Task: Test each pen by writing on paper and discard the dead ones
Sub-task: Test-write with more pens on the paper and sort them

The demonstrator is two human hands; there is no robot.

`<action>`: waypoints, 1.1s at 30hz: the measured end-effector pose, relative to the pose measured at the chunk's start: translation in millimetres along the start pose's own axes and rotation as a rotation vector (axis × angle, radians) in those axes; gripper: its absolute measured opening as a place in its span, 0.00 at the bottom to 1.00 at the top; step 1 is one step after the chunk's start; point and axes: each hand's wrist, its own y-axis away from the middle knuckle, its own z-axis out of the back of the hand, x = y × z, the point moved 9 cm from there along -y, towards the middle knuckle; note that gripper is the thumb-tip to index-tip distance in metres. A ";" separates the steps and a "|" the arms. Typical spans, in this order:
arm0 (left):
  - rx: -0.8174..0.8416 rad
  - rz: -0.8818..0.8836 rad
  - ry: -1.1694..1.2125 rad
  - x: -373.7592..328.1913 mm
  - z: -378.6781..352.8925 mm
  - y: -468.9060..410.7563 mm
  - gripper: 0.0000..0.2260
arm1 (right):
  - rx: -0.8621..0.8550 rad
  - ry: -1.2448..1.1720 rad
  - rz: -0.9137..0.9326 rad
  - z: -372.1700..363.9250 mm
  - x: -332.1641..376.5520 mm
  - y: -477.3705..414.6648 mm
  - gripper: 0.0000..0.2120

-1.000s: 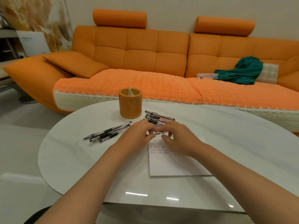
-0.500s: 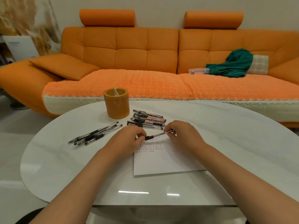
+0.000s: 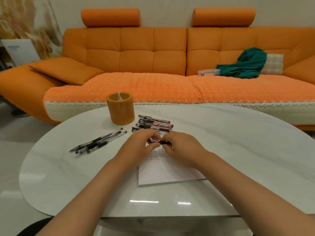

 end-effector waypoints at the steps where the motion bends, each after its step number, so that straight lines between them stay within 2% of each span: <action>1: 0.009 0.018 0.024 2.1 0.1 0.8 0.07 | 0.022 -0.013 0.003 -2.7 -0.7 -0.7 0.12; 4: 0.047 0.120 0.054 15.1 -1.2 2.8 0.06 | 0.017 -0.055 0.007 -2.0 -5.6 -2.2 0.09; 7: 0.048 0.127 0.040 18.1 -1.0 2.2 0.02 | -0.004 -0.081 -0.017 -0.8 -12.1 -1.8 0.06; 15: 0.044 0.115 0.119 12.8 -5.2 2.4 0.04 | -0.034 -0.013 0.031 -3.2 -1.2 1.5 0.13; 24: 0.037 0.117 0.157 14.9 -0.9 0.9 0.04 | -0.063 0.135 0.078 -5.0 2.0 2.1 0.14; 30: 0.049 0.129 0.141 17.2 1.8 1.4 0.04 | 0.006 0.044 0.023 -6.0 -2.4 -0.8 0.13; 33: 0.069 0.147 0.088 20.6 1.8 2.3 0.04 | 0.041 0.004 -0.022 -11.4 -7.2 0.8 0.17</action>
